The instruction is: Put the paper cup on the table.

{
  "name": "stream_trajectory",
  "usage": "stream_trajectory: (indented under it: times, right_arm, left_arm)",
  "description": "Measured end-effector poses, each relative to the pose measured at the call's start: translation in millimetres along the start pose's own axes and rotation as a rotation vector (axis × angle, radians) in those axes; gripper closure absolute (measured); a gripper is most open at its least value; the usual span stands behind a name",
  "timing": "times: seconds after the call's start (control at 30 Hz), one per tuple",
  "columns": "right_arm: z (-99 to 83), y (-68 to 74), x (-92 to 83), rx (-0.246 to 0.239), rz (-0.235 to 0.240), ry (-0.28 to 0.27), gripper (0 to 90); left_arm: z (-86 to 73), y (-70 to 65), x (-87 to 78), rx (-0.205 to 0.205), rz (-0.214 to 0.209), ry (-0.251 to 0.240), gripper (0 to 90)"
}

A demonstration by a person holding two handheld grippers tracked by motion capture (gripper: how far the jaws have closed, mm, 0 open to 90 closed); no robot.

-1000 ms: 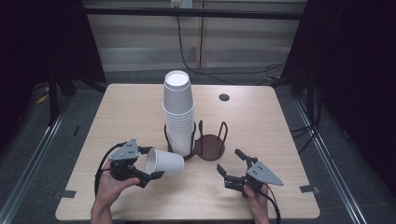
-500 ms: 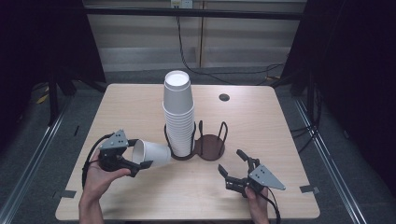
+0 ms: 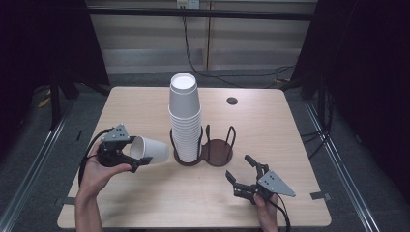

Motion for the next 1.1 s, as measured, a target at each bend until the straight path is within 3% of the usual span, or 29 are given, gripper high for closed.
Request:
stream_trajectory:
  times: [0.27, 0.37, 0.4, 0.43, 0.47, 0.6, 0.67, 0.73, 0.77, 0.8, 0.9, 1.0, 1.1]
  right_arm:
    - [0.0, 0.3, -0.1, 0.0, 0.005, 0.0, 13.1]
    - [-0.1, 0.5, -0.1, 0.0, 0.009, 0.001, 13.2]
    - [-0.1, 0.5, -0.1, 0.0, 0.009, 0.001, 13.2]
    - [-0.1, 0.7, -0.3, -0.001, 0.011, 0.0, 13.1]
    - [-0.1, 0.7, -0.3, -0.001, 0.011, 0.0, 13.1]
    - [-0.1, 0.6, -0.1, 0.0, 0.01, 0.001, 13.1]
    - [-0.1, 0.6, -0.2, -0.001, 0.011, 0.001, 13.1]
    - [-0.1, 0.7, -0.2, 0.0, 0.011, 0.001, 13.2]
    - [-0.1, 0.7, -0.1, 0.0, 0.012, 0.002, 13.2]
    - [-0.3, 0.8, -0.2, 0.002, 0.011, 0.003, 13.2]
    - [-0.2, 0.8, -0.1, 0.001, 0.012, 0.002, 13.2]
    - [-0.2, 0.7, -0.1, 0.0, 0.012, 0.002, 13.2]
    - [-0.2, 0.7, -0.1, 0.0, 0.012, 0.002, 13.3]
  left_arm:
    - [1.8, 14.8, -0.3, 0.021, 0.022, 0.086, 10.4]
    - [-1.4, 23.4, 9.1, 0.029, 0.027, 0.162, 10.2]
    - [-1.4, 23.4, 9.1, 0.029, 0.027, 0.162, 10.2]
    - [-3.6, 28.1, 10.8, 0.037, 0.046, 0.224, 10.2]
    - [-3.6, 28.1, 10.8, 0.037, 0.046, 0.224, 10.2]
    - [-1.8, 33.1, 11.5, 0.025, 0.018, 0.257, 10.3]
    - [-3.7, 37.2, 13.3, 0.016, 0.005, 0.309, 10.3]
    - [-3.7, 37.5, 14.6, 0.01, 0.0, 0.317, 10.3]
    - [-4.2, 38.9, 16.4, 0.0, -0.03, 0.333, 10.3]
    - [-4.2, 38.9, 16.4, 0.0, -0.03, 0.333, 10.3]
    - [-9.8, 46.0, 21.2, -0.001, -0.038, 0.395, 10.2]
    - [-13.0, 48.3, 23.5, -0.007, -0.046, 0.414, 10.2]
    - [-19.0, 51.0, 25.9, -0.018, -0.049, 0.477, 10.1]
Point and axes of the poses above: each handheld gripper's, and its own axes: x roughly forward along the jaws, z roughly out of its top, y roughly to its left, the point moved 8 cm from there along x, roughly forward along the jaws, and after that the axes turned 13 degrees about x, right-handed, at the moved point
